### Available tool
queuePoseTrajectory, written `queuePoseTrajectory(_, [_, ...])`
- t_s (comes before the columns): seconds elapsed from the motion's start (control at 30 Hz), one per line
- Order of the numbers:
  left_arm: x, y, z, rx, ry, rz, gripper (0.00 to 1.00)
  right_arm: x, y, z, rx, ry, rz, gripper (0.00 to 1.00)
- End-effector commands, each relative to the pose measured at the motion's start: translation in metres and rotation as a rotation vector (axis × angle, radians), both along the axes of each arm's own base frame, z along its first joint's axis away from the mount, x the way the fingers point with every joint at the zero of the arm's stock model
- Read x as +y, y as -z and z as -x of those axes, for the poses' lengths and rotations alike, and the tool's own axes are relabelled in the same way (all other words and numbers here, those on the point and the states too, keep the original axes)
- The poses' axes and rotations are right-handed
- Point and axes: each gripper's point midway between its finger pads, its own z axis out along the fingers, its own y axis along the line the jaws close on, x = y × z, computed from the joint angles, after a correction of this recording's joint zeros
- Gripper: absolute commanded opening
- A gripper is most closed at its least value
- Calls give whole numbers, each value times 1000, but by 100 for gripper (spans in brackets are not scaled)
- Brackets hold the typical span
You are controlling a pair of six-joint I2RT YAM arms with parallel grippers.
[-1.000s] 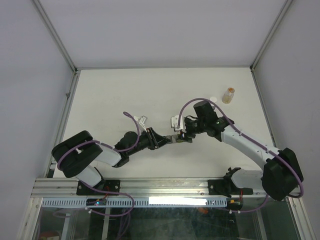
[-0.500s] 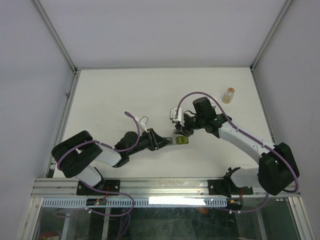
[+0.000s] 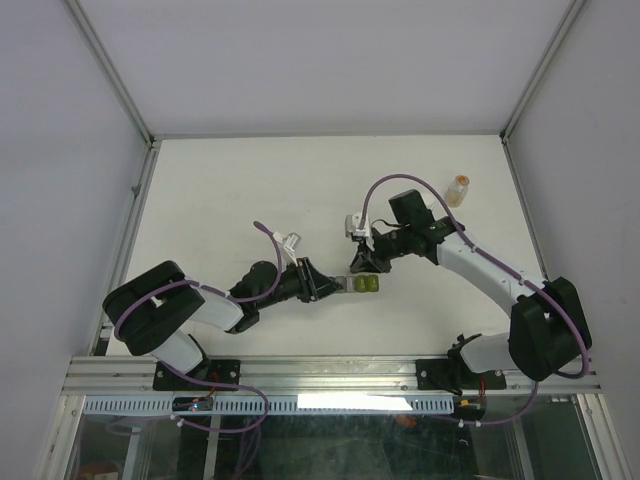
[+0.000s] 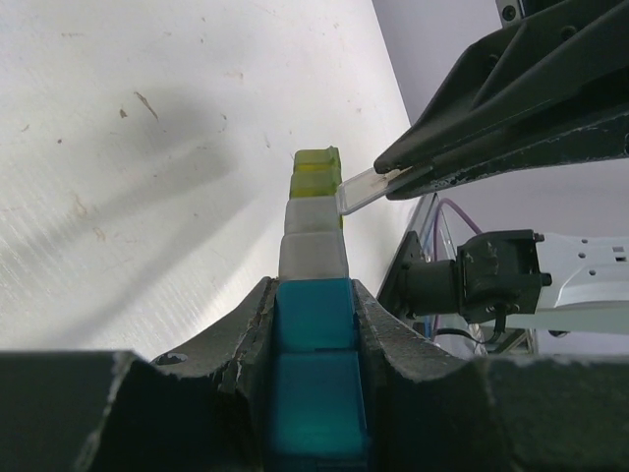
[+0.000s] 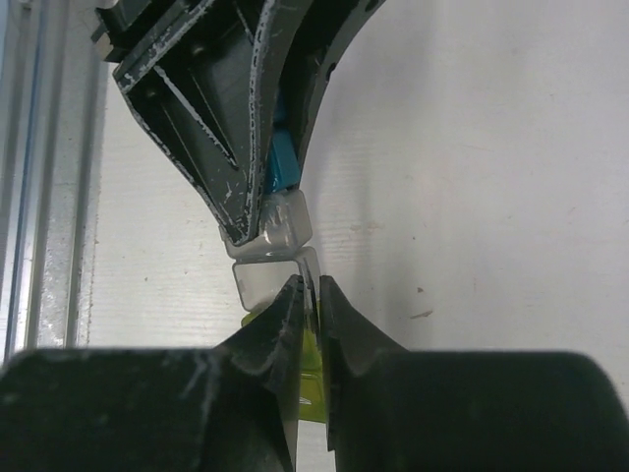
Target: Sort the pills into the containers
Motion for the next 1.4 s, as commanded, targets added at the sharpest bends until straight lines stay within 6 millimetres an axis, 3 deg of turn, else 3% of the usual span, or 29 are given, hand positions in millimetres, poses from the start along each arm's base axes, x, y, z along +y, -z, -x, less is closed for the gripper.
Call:
queuePoseTrajectory(0.0, [-8,-29,0,-83,38,67,0,8,-21,8,-3,-93,-80,12])
queuePoseTrajectory(0.1, [-10,-31,1,-90,52,74,0,7,-17,11,12,-106,-76,14])
queuePoseTrajectory(0.17, [-11,-32,3,-96,65,79,0,7,-14,9,17,-101,-66,26])
queuePoseTrajectory(0.23, [-11,-33,4,-99,71,79,0,7,-12,6,20,-91,-57,29])
queuePoseTrajectory(0.5, [-11,-31,3,-98,69,77,0,3,-11,3,33,-84,-50,8])
queuePoseTrajectory(0.57, [-10,-30,1,-94,61,76,6,1,-12,3,39,-87,-54,2])
queuePoseTrajectory(0.6, [-9,-30,0,-91,55,77,15,1,-12,2,39,-86,-55,0])
queuePoseTrajectory(0.77, [-4,-26,-5,-74,18,50,50,-3,-9,1,51,-84,-48,0])
queuePoseTrajectory(0.87, [-1,-24,-8,-73,-5,31,61,-4,-6,0,59,-79,-40,0])
queuePoseTrajectory(1.1, [13,-12,-16,-71,-69,-45,70,-9,2,-5,85,-58,-11,0])
queuePoseTrajectory(1.37, [46,-10,-21,-131,-166,-171,73,-17,20,-16,178,-45,93,0])
